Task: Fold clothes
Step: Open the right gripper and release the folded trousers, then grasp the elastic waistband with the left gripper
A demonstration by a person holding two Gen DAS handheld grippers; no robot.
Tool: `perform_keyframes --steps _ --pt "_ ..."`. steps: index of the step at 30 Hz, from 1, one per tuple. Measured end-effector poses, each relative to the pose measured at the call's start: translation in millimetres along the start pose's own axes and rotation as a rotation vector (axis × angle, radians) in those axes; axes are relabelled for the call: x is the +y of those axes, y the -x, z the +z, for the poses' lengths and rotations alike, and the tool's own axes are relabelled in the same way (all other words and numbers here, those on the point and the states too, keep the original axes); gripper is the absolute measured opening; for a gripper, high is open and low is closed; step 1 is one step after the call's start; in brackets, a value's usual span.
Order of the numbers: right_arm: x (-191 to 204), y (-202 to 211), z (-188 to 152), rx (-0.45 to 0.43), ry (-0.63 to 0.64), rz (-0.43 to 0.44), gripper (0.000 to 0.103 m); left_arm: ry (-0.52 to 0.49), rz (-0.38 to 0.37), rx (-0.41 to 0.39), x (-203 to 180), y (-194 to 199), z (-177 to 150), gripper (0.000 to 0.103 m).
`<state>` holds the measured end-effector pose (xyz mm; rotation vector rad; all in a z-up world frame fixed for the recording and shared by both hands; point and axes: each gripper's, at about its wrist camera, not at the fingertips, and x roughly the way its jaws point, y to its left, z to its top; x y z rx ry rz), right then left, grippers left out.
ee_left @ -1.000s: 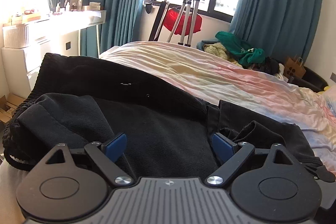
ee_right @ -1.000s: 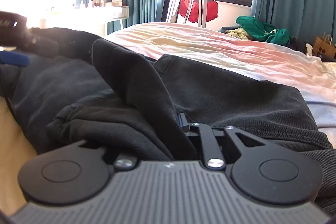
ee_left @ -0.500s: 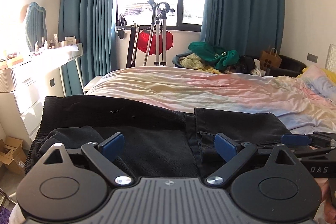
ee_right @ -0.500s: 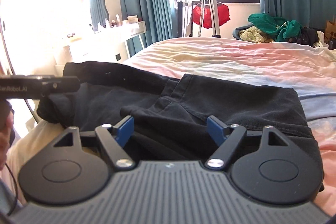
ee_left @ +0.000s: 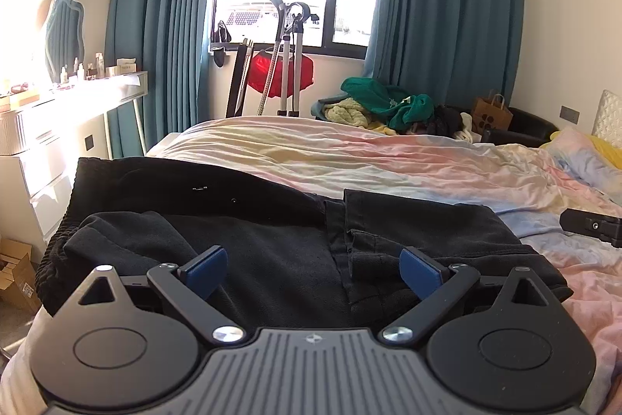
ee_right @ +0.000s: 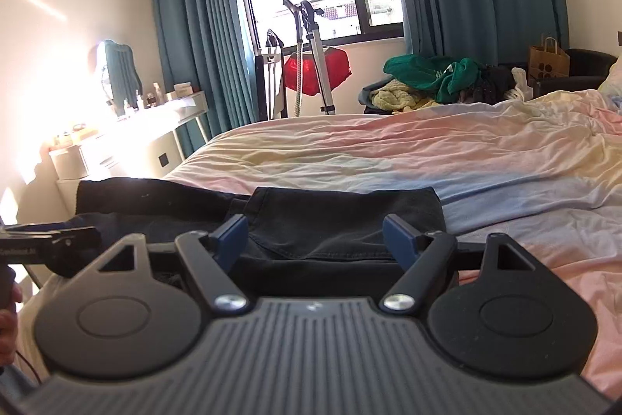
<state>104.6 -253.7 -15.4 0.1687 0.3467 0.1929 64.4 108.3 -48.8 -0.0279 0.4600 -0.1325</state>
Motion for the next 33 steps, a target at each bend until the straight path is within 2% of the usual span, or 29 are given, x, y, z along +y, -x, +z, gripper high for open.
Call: perform_keyframes --steps 4,7,9,14,16,19,25,30,33 --pt "0 -5 2 -0.025 -0.008 0.0 0.078 0.051 -0.013 0.041 7 -9 -2 0.099" --pt "0 -9 -1 -0.007 -0.008 -0.013 0.078 0.188 -0.011 0.081 26 -21 -3 0.103" --pt "-2 -12 -4 0.014 -0.029 -0.016 0.078 0.334 0.004 0.138 49 -34 -6 0.103" --pt "-7 -17 -8 0.05 -0.086 -0.025 0.078 0.771 0.062 0.307 121 -69 -34 0.103" --pt "-8 -19 -10 0.061 -0.101 -0.03 0.078 0.921 0.074 0.357 149 -81 -44 0.1" --pt "-7 -21 -12 0.072 -0.089 -0.045 0.078 1.072 0.066 0.319 182 -88 -45 0.099" --pt "4 -22 -15 0.072 -0.033 -0.042 0.078 1.241 0.09 0.238 238 -109 -53 0.1" --pt "11 -28 -20 0.099 -0.009 -0.031 0.078 1.397 0.103 0.114 264 -111 -62 0.099" --pt "12 -29 -21 0.108 -0.014 -0.02 0.078 1.454 0.102 0.051 273 -111 -67 0.096"
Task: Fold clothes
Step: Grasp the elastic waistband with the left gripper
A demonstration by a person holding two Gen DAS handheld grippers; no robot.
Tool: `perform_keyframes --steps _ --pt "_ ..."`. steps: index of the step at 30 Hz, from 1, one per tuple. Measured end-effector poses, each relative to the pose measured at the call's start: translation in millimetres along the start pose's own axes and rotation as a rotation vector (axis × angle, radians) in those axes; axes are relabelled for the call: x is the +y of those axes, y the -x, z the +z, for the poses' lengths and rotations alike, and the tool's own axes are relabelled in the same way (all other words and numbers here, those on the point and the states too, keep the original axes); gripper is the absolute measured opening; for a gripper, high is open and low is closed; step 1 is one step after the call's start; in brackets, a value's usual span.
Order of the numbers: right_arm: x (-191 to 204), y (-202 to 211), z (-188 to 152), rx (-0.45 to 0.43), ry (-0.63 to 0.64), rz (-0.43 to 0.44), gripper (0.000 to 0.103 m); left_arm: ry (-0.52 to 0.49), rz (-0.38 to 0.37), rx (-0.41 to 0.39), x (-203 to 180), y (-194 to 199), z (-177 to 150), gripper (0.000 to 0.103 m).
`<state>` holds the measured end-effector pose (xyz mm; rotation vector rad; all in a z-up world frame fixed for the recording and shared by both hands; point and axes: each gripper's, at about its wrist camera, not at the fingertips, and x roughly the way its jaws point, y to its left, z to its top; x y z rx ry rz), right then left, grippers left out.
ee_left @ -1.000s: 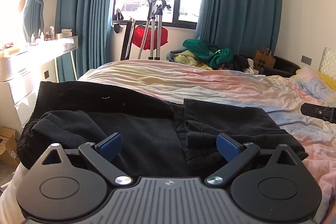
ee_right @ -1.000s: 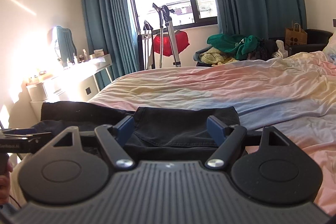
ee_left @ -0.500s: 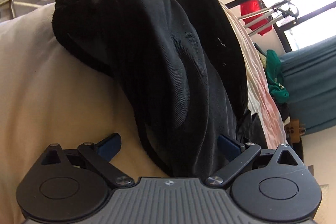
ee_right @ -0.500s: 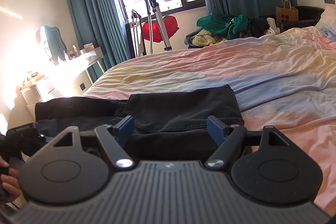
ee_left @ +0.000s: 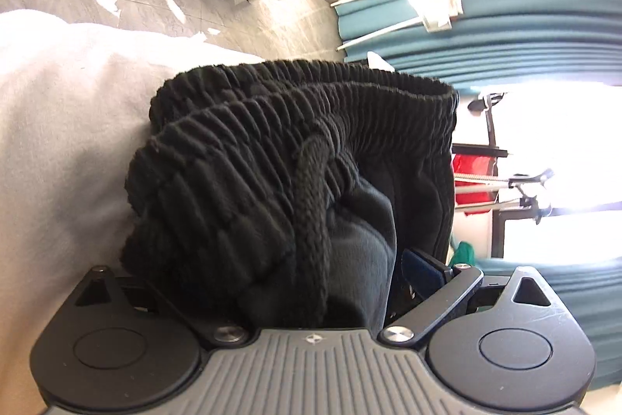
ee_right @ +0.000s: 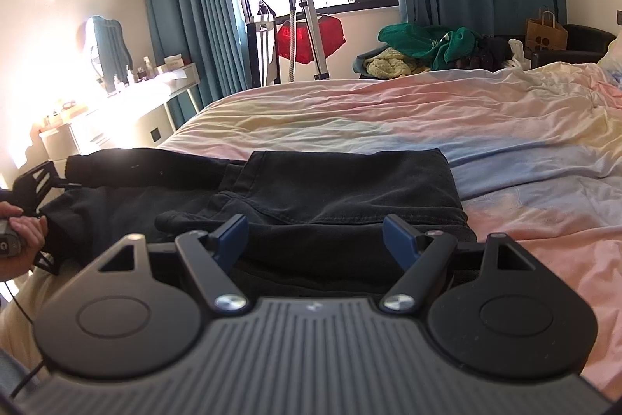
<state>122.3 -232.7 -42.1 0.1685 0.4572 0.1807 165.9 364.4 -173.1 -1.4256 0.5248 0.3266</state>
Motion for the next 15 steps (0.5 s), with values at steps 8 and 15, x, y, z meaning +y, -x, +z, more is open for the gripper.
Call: perform_keyframes --steps 8,15 --pt "6 -24 -5 0.071 -0.039 0.017 0.078 -0.014 -0.211 -0.017 -3 -4 4 0.093" --pt "11 -38 -12 0.109 -0.039 0.001 0.078 -0.058 -0.08 -0.015 -8 -39 0 0.08"
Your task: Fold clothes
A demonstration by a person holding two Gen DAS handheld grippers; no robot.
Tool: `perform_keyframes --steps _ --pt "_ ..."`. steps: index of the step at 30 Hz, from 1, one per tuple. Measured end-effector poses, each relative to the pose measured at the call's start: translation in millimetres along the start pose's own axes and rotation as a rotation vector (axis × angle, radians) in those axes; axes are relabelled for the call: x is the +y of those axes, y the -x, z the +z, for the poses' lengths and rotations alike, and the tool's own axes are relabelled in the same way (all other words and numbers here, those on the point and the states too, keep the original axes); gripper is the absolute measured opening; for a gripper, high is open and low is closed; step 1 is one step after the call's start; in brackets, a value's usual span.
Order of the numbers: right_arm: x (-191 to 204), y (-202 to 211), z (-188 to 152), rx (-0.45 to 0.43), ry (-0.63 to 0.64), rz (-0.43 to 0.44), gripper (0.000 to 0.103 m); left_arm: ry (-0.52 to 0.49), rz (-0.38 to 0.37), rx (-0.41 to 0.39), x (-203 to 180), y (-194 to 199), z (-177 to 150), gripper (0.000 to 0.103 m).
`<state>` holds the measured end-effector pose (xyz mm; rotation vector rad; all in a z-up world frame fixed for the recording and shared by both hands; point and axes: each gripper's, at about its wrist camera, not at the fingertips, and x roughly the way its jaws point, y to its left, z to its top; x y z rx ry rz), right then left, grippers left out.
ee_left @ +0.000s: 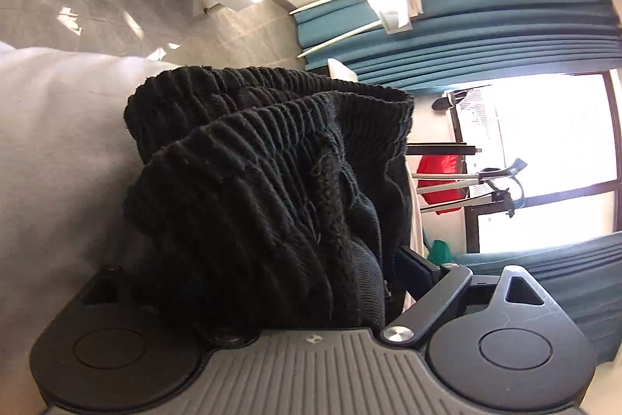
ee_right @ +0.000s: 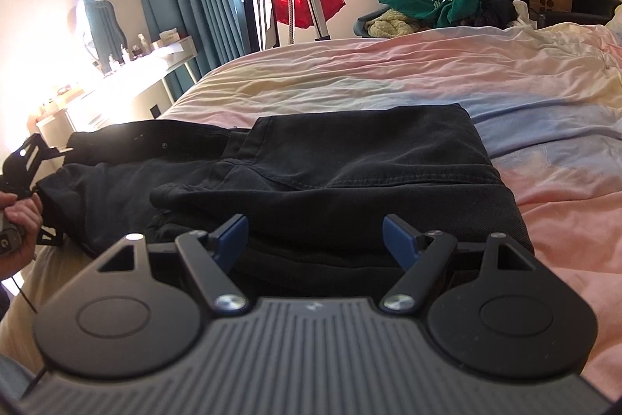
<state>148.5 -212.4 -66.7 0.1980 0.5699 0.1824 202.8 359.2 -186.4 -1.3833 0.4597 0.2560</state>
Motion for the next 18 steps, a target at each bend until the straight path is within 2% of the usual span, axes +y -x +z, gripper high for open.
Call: perform_keyframes --steps 1,3,5,8,11,13,15,18 --pt "1 -2 -1 -0.004 0.008 -0.011 0.078 0.022 -0.006 -0.01 3 0 1 0.078" --pt "4 -4 -2 -0.029 0.037 -0.051 0.078 0.045 -0.015 -0.025 7 1 3 0.066" --pt "11 -1 -1 -0.09 0.101 -0.111 0.078 0.019 -0.016 -0.039 5 3 2 0.056" --pt "19 -1 1 -0.17 0.161 -0.129 0.078 -0.047 0.0 -0.057 -5 4 -1 0.045" --pt "17 -19 1 -0.124 0.152 -0.096 0.078 -0.176 0.058 -0.075 -25 3 -6 0.038" --pt "10 -36 -3 -0.033 0.106 -0.079 0.078 -0.308 0.109 -0.1 -44 4 -13 0.034" --pt "4 -42 -5 -0.003 0.067 -0.067 0.077 -0.399 0.145 -0.122 -62 5 -23 0.029" --pt "-2 -47 -6 0.029 0.024 -0.052 0.078 -0.499 0.137 -0.17 -90 13 -39 0.025"
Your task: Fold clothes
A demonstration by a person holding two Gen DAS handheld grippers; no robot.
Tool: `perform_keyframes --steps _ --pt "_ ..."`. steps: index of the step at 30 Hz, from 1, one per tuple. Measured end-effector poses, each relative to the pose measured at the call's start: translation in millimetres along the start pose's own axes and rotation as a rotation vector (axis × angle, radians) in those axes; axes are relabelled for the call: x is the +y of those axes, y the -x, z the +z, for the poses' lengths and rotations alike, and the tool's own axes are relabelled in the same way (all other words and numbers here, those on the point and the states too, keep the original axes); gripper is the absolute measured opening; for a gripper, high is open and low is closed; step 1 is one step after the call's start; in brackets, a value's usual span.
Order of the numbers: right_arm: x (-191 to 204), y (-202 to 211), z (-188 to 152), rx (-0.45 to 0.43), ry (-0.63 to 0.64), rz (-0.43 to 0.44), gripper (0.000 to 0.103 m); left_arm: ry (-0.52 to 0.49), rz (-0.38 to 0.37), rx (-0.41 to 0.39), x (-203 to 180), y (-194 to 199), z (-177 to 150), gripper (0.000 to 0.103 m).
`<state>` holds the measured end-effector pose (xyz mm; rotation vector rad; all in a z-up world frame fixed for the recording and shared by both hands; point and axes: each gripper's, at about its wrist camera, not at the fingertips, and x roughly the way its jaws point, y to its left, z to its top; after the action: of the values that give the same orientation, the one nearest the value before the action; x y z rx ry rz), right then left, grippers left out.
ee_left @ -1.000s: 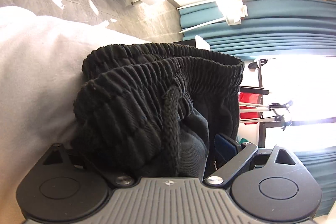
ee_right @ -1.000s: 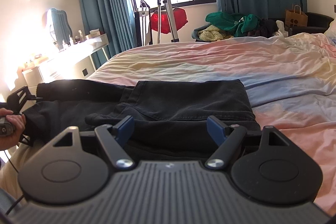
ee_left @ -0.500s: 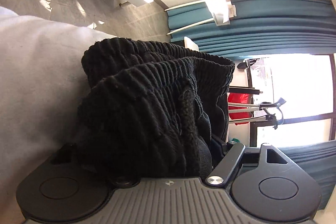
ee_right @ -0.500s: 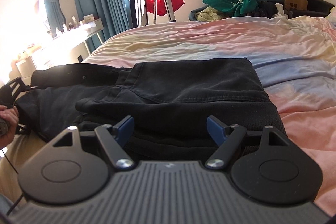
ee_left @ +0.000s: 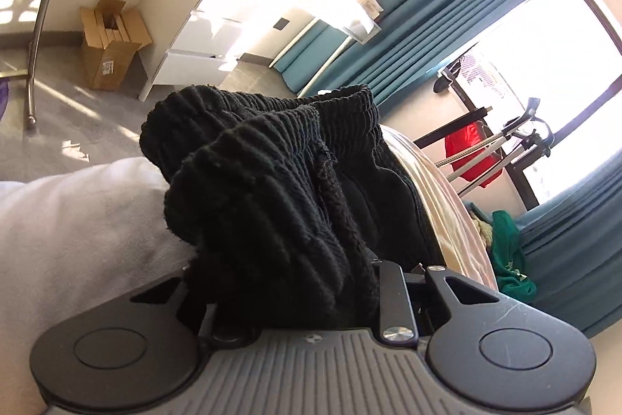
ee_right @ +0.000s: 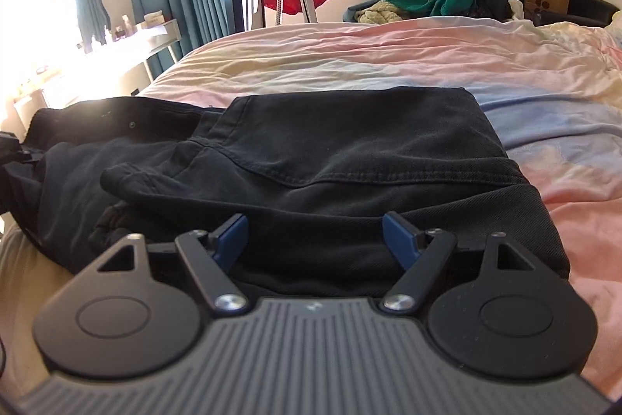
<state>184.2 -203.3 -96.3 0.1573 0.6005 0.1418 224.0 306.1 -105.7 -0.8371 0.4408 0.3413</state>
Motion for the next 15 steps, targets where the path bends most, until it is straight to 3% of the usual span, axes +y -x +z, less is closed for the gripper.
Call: perform_keyframes --steps 4,9,15 --pt "-4 4 2 0.01 -0.027 0.017 0.077 -0.168 -0.017 -0.099 -57 40 -14 0.022" --pt "-20 19 7 0.008 -0.111 0.039 0.077 -0.379 -0.079 -0.208 -157 90 -48 0.021" --pt "-55 45 15 -0.021 -0.256 0.041 0.078 -0.575 -0.2 -0.28 -278 146 -126 0.019"
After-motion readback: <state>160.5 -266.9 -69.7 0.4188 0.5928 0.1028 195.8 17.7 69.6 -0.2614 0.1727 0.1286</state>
